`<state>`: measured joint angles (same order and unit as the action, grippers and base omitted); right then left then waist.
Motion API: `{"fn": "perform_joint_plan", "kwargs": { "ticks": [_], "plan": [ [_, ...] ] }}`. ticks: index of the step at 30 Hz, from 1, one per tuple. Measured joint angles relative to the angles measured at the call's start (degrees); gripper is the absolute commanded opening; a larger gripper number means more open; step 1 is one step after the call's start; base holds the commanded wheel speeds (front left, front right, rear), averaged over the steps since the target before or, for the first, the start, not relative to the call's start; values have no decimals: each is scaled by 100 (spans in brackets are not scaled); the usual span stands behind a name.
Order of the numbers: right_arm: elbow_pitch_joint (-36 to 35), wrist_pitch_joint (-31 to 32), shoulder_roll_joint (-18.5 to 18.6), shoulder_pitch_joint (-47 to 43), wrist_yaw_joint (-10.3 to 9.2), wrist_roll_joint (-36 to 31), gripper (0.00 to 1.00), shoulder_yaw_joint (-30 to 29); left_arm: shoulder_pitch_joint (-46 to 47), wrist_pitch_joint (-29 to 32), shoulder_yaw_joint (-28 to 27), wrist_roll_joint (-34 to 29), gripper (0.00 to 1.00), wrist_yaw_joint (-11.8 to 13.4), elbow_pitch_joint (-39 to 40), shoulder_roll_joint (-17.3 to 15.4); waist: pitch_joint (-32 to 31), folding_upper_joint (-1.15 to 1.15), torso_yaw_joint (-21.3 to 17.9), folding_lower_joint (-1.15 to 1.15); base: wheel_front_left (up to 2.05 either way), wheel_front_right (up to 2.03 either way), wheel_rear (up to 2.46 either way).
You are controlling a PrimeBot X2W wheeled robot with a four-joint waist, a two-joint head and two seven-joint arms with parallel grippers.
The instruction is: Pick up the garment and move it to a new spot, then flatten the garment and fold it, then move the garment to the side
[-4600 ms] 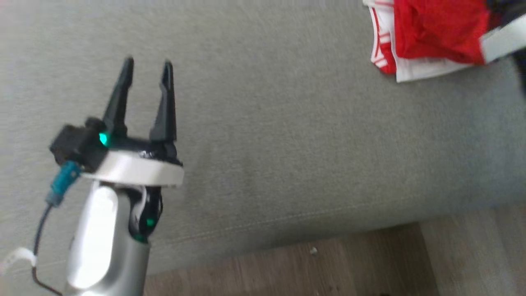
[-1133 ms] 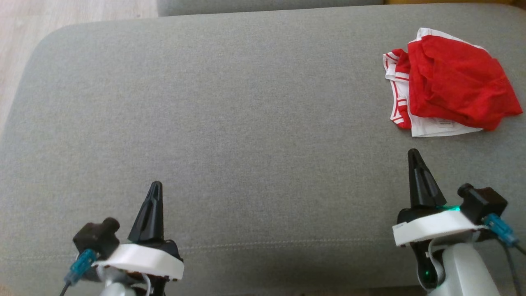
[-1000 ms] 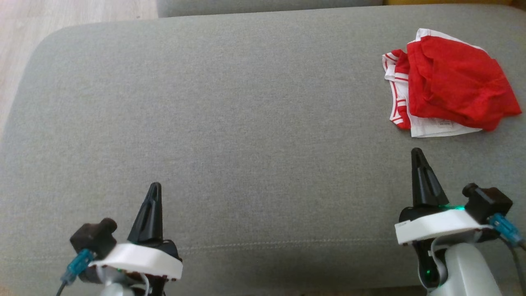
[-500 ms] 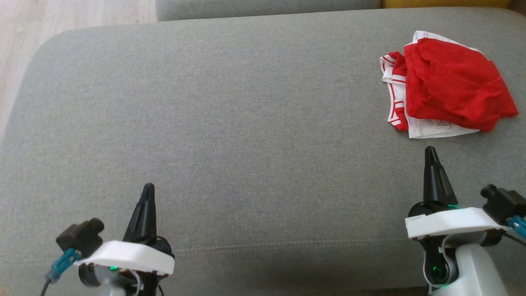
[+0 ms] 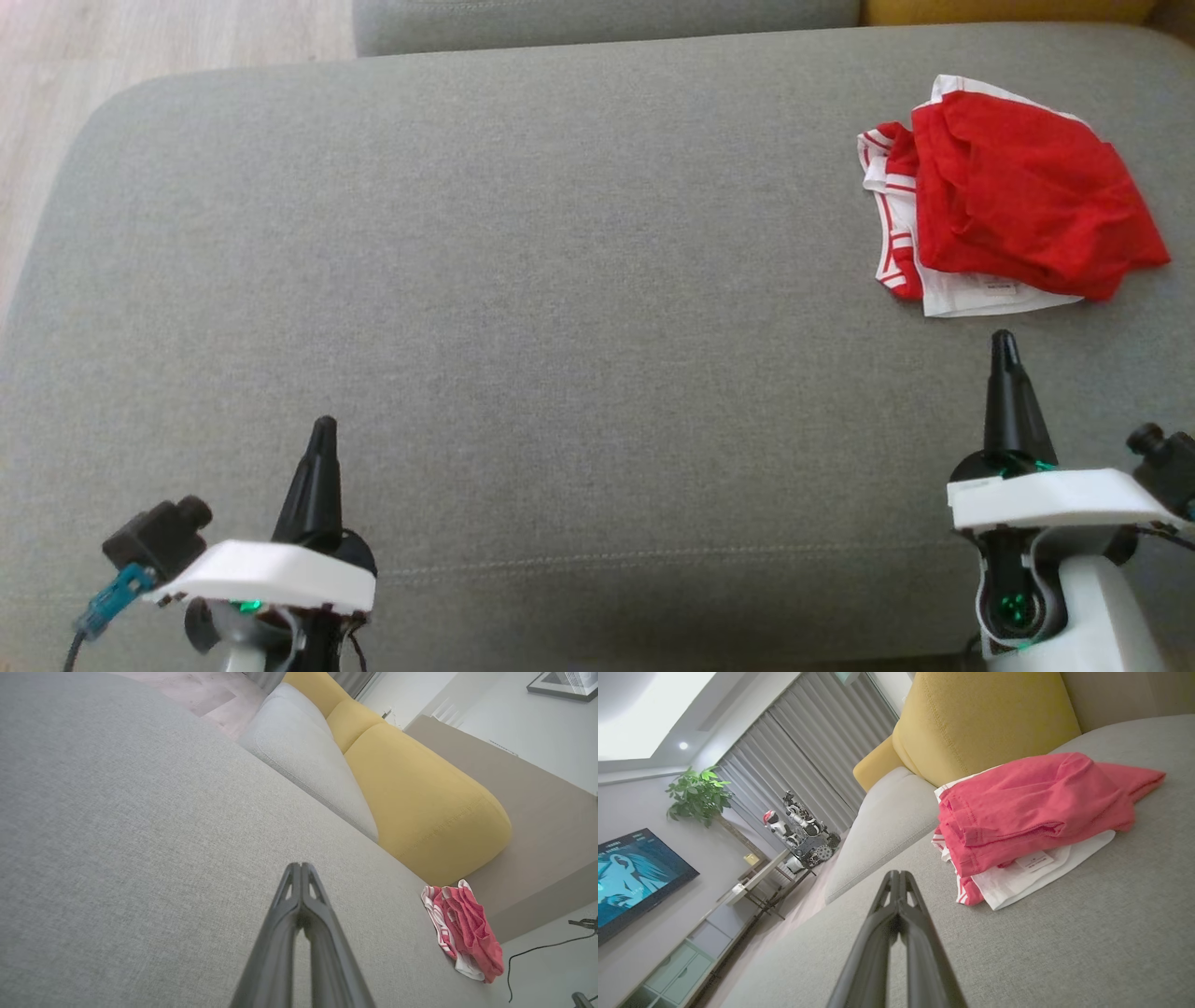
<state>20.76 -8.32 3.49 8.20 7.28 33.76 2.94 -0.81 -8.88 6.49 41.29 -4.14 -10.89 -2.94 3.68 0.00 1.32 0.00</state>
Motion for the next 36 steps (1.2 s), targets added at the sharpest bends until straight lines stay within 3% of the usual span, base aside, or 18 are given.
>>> {"fn": "perform_joint_plan", "kwargs": {
  "ticks": [36],
  "plan": [
    [-191,569,4,-121,-4,2614,0,-371,125,552,-350,2315,0,-144,-210,-42,-154,0,-58,0,0,0,0]
  ]
}}
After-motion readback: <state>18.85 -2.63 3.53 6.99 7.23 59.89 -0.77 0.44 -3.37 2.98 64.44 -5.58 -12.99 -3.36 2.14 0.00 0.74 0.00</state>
